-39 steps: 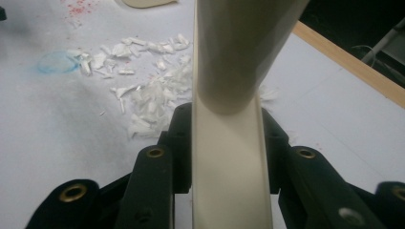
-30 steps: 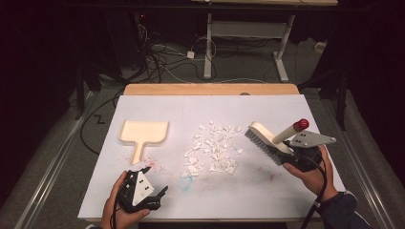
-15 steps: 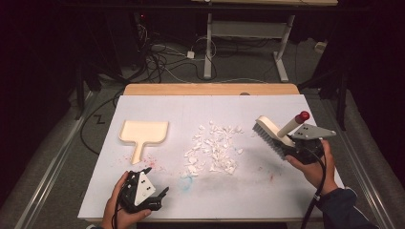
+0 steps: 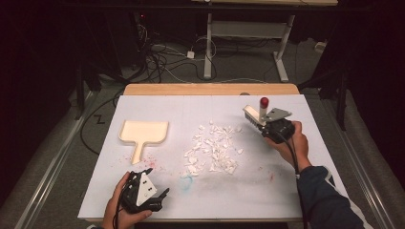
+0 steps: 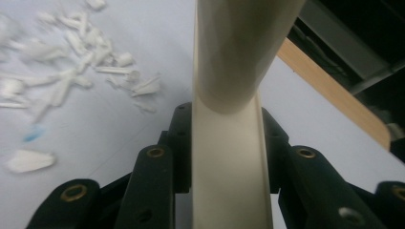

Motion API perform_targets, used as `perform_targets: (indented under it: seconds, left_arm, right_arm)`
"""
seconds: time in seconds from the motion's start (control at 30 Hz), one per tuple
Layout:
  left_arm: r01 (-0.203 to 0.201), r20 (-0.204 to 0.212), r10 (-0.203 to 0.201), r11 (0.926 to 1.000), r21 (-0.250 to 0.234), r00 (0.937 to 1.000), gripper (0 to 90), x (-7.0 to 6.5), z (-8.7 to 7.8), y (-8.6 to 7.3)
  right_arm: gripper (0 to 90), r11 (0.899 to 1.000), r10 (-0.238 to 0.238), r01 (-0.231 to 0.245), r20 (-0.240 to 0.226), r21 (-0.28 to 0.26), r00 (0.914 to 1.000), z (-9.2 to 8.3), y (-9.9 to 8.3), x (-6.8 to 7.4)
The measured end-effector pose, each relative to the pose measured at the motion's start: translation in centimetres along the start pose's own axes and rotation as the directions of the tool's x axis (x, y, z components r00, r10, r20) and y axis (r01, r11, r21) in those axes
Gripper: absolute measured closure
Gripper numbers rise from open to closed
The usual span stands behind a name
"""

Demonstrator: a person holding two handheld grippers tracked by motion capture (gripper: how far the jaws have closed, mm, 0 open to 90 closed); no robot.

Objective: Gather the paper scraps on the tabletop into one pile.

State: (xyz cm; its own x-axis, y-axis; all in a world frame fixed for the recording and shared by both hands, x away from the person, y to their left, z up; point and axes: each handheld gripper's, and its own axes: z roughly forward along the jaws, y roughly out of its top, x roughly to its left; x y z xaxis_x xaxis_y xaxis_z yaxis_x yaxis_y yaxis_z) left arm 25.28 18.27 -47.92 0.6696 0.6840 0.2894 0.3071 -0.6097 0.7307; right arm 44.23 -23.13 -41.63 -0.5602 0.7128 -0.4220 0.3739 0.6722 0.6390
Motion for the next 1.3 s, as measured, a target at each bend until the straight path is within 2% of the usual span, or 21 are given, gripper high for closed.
perform_targets:
  seconds: [0.03, 0.1, 0.2, 0.3, 0.37, 0.47, 0.5, 0.53, 0.57, 0.6, 0.63, 0.67, 0.7, 0.73, 0.87, 0.9, 1.03, 1.17, 1.2, 1.23, 1.3]
  left_arm:
    - [0.0, 0.0, 0.0, 1.0, 0.0, 1.0, 16.8, 0.0, 0.0, 0.0]
    - [-0.004, 0.001, 0.004, 1.0, 0.003, 1.0, 16.8, 0.0, 0.0, 0.0]
    - [-0.015, 0.003, 0.015, 0.9997, 0.018, 0.9999, 16.7, 0.0, 0.2, -0.1]
    - [-0.024, 0.012, 0.024, 0.9994, 0.026, 0.9997, 16.7, -0.2, 0.4, -0.1]
    - [-0.032, 0.015, 0.032, 0.999, 0.03, 0.9994, 16.7, -0.2, 0.4, -0.1]
    - [-0.036, 0.016, 0.035, 0.9986, 0.038, 0.9993, 16.8, -0.2, 0.5, -0.1]
    - [-0.039, 0.015, 0.038, 0.9983, 0.044, 0.9992, 16.8, -0.2, 0.5, -0.1]
    - [-0.041, 0.017, 0.04, 0.9981, 0.046, 0.9991, 16.8, -0.2, 0.6, -0.1]
    - [-0.041, 0.018, 0.04, 0.9981, 0.047, 0.999, 16.8, -0.3, 0.6, -0.1]
    - [-0.042, 0.019, 0.041, 0.9981, 0.046, 0.999, 16.7, -0.3, 0.6, -0.1]
    - [-0.045, 0.02, 0.044, 0.9981, 0.043, 0.9988, 16.8, -0.4, 0.5, 0.0]
    - [-0.045, 0.02, 0.044, 0.9981, 0.043, 0.9988, 16.7, -0.4, 0.5, 0.0]
    - [-0.042, 0.021, 0.041, 0.9983, 0.041, 0.9989, 16.7, -0.4, 0.5, 0.0]
    - [-0.04, 0.021, 0.04, 0.9984, 0.04, 0.999, 16.8, -0.4, 0.5, 0.0]
    - [-0.039, 0.025, 0.038, 0.9983, 0.043, 0.999, 16.7, -0.5, 0.6, 0.0]
    - [-0.04, 0.025, 0.039, 0.9983, 0.043, 0.9989, 16.7, -0.5, 0.6, 0.0]
    - [-0.035, 0.024, 0.034, 0.9987, 0.038, 0.9991, 16.7, -0.4, 0.5, 0.0]
    - [-0.035, 0.024, 0.034, 0.9986, 0.04, 0.9991, 16.7, -0.4, 0.6, 0.0]
    - [-0.035, 0.024, 0.034, 0.9986, 0.04, 0.9991, 16.7, -0.4, 0.6, 0.0]
    - [-0.036, 0.024, 0.035, 0.9984, 0.043, 0.9991, 16.7, -0.4, 0.6, 0.0]
    - [-0.036, 0.024, 0.035, 0.9985, 0.041, 0.9991, 16.7, -0.3, 0.6, 0.0]
  right_arm:
    - [67.7, 1.0, 0.0, 0.0, 0.0, 0.0, 1.0, 0.0, 0.0, 0.0]
    - [67.7, 0.998, -0.045, 0.045, 0.013, 0.036, 0.9989, 1.8, 0.9, 0.9]
    - [67.8, 0.998, -0.056, 0.056, -0.002, 0.04, 0.9984, 2.8, 1.7, 1.8]
    - [67.8, 0.997, -0.07, 0.07, -0.012, 0.042, 0.9975, 3.2, 2.1, 2.7]
    - [67.7, 0.996, -0.078, 0.08, -0.055, 0.027, 0.9954, 3.2, 2.4, 4.0]
    - [67.6, 0.997, -0.083, 0.082, -0.094, -0.013, 0.9921, 2.4, 2.5, 5.5]
    - [67.6, 0.997, -0.083, 0.082, -0.094, -0.013, 0.9921, 2.4, 2.5, 5.5]
    - [67.5, 0.996, -0.083, 0.077, -0.152, -0.045, 0.9848, 1.5, 2.5, 6.8]
    - [67.5, 0.996, -0.083, 0.077, -0.152, -0.045, 0.9848, 1.5, 2.5, 6.8]
    - [67.5, 0.995, -0.092, 0.084, -0.17, -0.05, 0.9812, 1.2, 2.5, 7.2]
    - [67.5, 0.991, -0.124, 0.111, -0.203, -0.074, 0.9712, 0.2, 2.5, 8.4]
    - [67.5, 0.991, -0.124, 0.111, -0.203, -0.074, 0.9712, 0.2, 2.5, 8.4]
    - [67.7, 0.986, -0.155, 0.136, -0.235, -0.097, 0.9595, -1.0, 2.5, 9.2]
    - [67.7, 0.984, -0.165, 0.142, -0.247, -0.109, 0.9548, -1.6, 2.5, 9.4]
    - [67.7, 0.981, -0.165, 0.132, -0.259, -0.14, 0.9515, -3.3, 2.5, 9.2]
    - [67.7, 0.98, -0.159, 0.122, -0.244, -0.159, 0.9567, -4.2, 2.8, 8.7]
    - [67.7, 0.979, -0.131, 0.09, -0.22, -0.183, 0.9668, -5.0, 3.7, 6.8]
    - [67.7, 0.981, -0.098, 0.066, -0.173, -0.182, 0.98, -3.9, 4.3, 4.8]
    - [67.7, 0.981, -0.098, 0.066, -0.173, -0.182, 0.98, -3.9, 4.3, 4.8]
    - [67.7, 0.985, -0.087, 0.063, -0.149, -0.157, 0.985, -2.6, 4.6, 3.9]
    - [67.6, 0.99, -0.083, 0.068, -0.116, -0.127, 0.9897, -1.2, 5.0, 3.3]
